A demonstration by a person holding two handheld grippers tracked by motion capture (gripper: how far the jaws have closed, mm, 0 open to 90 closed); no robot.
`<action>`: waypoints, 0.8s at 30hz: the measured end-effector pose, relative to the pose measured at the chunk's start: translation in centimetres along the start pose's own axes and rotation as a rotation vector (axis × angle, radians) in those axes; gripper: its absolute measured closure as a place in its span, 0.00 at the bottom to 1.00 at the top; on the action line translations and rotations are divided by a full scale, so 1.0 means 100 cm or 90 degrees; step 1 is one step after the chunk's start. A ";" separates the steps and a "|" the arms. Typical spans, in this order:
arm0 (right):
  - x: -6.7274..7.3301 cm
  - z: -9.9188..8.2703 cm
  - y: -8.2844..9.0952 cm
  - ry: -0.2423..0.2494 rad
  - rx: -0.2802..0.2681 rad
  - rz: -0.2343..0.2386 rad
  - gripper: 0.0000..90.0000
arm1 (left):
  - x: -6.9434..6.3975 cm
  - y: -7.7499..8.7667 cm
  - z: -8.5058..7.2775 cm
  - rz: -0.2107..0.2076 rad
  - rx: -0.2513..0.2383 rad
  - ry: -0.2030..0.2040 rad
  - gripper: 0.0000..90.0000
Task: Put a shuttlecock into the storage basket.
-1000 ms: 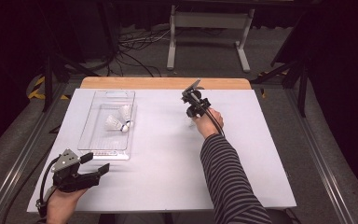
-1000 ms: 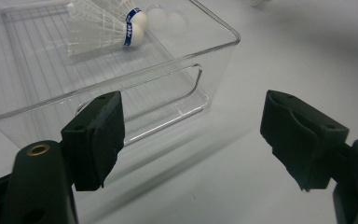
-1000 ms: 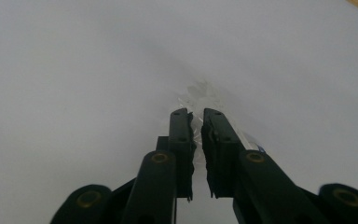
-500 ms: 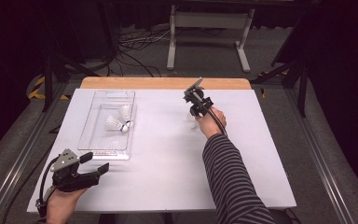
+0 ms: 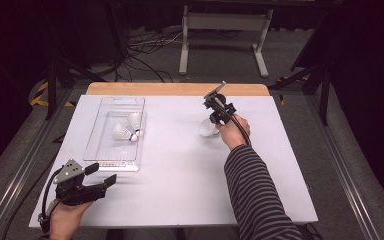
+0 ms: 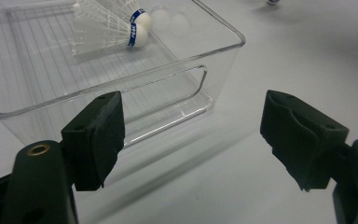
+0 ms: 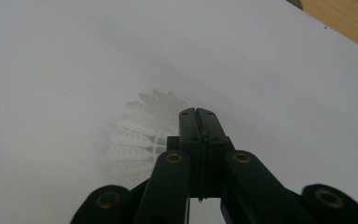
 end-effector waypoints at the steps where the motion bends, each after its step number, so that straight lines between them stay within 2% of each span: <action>1: 0.000 0.000 0.002 -0.004 -0.004 0.004 1.00 | 0.000 0.000 0.000 -0.001 0.001 0.001 0.26; 7: 0.003 -0.002 0.012 0.006 -0.018 0.030 1.00 | -0.001 0.000 0.000 0.001 0.001 0.003 0.26; 24: 0.020 -0.008 0.034 0.044 -0.052 0.078 1.00 | -0.002 0.001 0.001 0.003 -0.004 -0.005 0.26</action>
Point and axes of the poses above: each handheld gripper's, and its own axes: y roughly backward along the jaws, z roughly out of its top, x roughly to its left, the point moved 5 cm from there along -y, roughly forward along the jaws, and after that the axes turned 3 degrees about -x, right-handed, at the moved point
